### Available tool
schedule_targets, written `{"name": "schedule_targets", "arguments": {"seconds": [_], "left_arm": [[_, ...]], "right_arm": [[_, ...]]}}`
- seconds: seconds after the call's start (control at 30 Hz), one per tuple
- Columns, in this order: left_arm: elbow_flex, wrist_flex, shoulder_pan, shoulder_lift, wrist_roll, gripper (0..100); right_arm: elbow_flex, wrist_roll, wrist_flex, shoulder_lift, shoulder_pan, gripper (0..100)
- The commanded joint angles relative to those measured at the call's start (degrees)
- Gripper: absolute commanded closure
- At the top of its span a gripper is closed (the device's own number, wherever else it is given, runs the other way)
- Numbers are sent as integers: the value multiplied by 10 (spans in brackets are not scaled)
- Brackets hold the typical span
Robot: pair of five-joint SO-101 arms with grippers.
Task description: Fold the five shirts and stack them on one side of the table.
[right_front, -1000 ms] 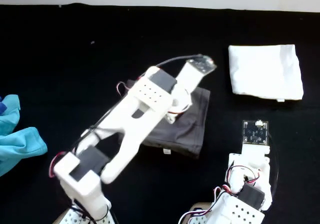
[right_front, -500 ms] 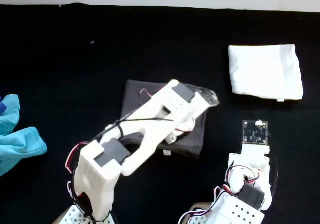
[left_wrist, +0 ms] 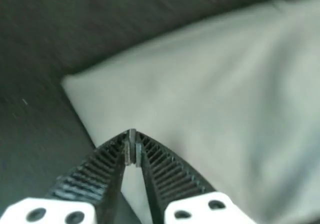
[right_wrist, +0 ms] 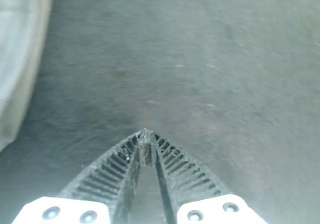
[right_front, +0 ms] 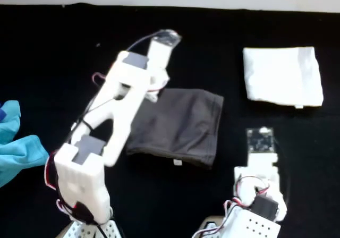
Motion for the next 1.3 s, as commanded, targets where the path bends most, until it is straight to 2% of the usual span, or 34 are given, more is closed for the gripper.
{"name": "schedule_targets", "arguments": {"seconds": [0.0, 0.23, 0.53, 0.73, 1.03, 1.13, 1.27], "left_arm": [[-1, -38, -32, 41, 3, 991], [-2, -76, -109, 83, 3, 991], [-19, -57, -138, 82, 4, 991], [-122, 47, -143, 82, 4, 991], [-283, 300, -144, 82, 3, 991], [-310, 343, -144, 68, 3, 991], [-298, 363, -144, -28, 3, 991]], "right_arm": [[-12, -18, 2, -1, -17, 991], [-11, -17, 1, -1, -20, 991], [-7, -18, -8, -1, -20, 991], [-7, -18, -7, -1, -20, 991], [-55, -18, -7, 0, -17, 991], [-90, -17, -7, 13, -17, 991], [-153, -17, -7, 99, -20, 991]]}}
